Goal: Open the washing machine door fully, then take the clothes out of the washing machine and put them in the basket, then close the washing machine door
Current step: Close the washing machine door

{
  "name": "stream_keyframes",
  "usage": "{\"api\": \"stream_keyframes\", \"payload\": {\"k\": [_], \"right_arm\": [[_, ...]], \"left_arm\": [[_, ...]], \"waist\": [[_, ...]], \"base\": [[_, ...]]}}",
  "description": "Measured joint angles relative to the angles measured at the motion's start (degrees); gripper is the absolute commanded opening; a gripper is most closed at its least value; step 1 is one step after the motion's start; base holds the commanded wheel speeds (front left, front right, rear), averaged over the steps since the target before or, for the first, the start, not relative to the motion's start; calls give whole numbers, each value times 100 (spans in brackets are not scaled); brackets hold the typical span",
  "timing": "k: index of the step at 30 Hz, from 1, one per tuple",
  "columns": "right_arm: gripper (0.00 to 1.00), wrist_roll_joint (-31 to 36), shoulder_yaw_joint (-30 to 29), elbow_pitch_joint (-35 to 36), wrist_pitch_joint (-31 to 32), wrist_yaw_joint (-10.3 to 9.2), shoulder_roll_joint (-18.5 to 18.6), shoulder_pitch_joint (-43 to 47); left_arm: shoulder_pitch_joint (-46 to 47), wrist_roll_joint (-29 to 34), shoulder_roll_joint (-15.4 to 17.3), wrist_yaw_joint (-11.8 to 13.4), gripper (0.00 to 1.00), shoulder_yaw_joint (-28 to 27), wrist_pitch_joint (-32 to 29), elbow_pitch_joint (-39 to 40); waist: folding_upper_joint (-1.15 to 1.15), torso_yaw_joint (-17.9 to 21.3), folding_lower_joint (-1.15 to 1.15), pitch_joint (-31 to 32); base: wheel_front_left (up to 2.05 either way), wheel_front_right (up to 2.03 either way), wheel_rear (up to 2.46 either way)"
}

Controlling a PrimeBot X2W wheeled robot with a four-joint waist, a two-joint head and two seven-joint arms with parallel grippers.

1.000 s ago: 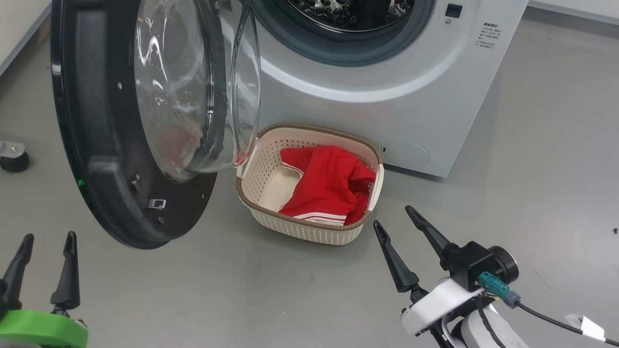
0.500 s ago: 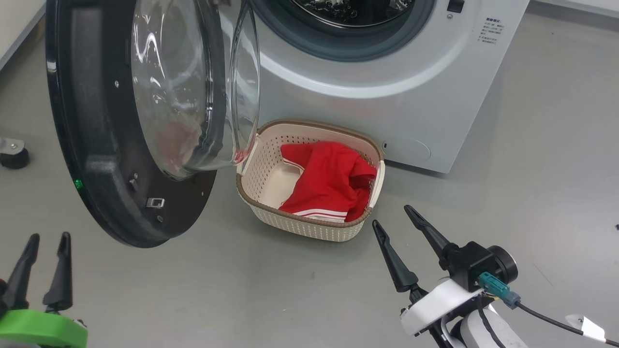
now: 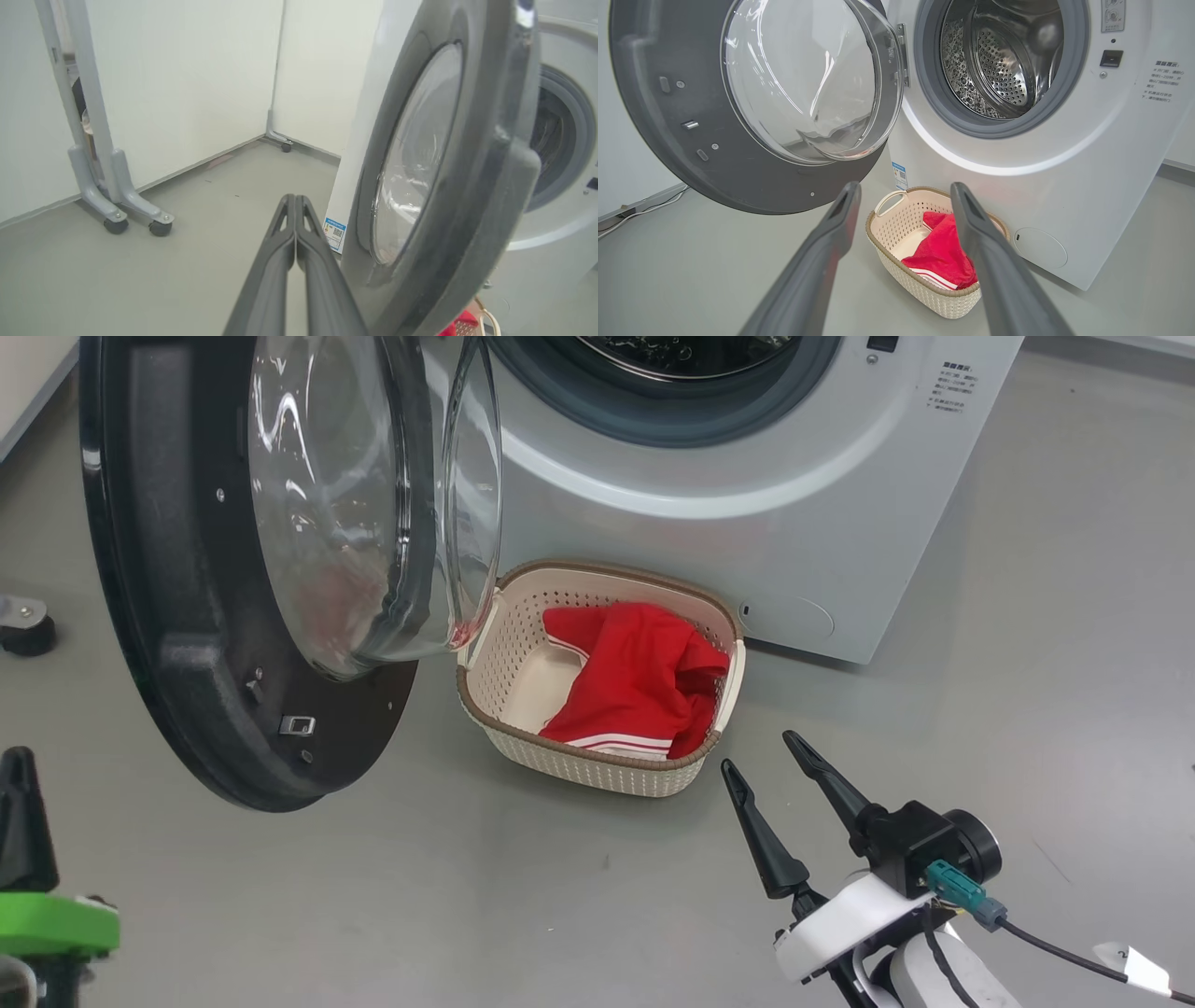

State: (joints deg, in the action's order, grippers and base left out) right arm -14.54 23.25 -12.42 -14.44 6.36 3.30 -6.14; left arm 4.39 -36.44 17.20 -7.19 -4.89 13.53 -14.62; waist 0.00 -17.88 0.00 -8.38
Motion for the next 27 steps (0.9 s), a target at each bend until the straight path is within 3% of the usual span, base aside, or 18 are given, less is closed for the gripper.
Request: {"api": "stream_keyframes", "payload": {"k": [12, 18, 27], "right_arm": [[100, 0, 26, -7, 0, 0, -1, -5], [100, -9, 55, -14, 0, 0, -2, -5], [100, -43, 54, -37, 0, 0, -1, -6]], "left_arm": [[878, -3424, -776, 1, 0, -1071, -1770, -330], [1272, -4842, -985, 388, 0, -1500, -2776, -405], [1379, -5782, -1066, 1009, 0, -1548, -3953, -402]], "waist": [[0, 31, 0, 1], [0, 71, 0, -8], [0, 89, 0, -4]], "base": [[0, 0, 0], [0, 0, 0], [0, 0, 0]]}}
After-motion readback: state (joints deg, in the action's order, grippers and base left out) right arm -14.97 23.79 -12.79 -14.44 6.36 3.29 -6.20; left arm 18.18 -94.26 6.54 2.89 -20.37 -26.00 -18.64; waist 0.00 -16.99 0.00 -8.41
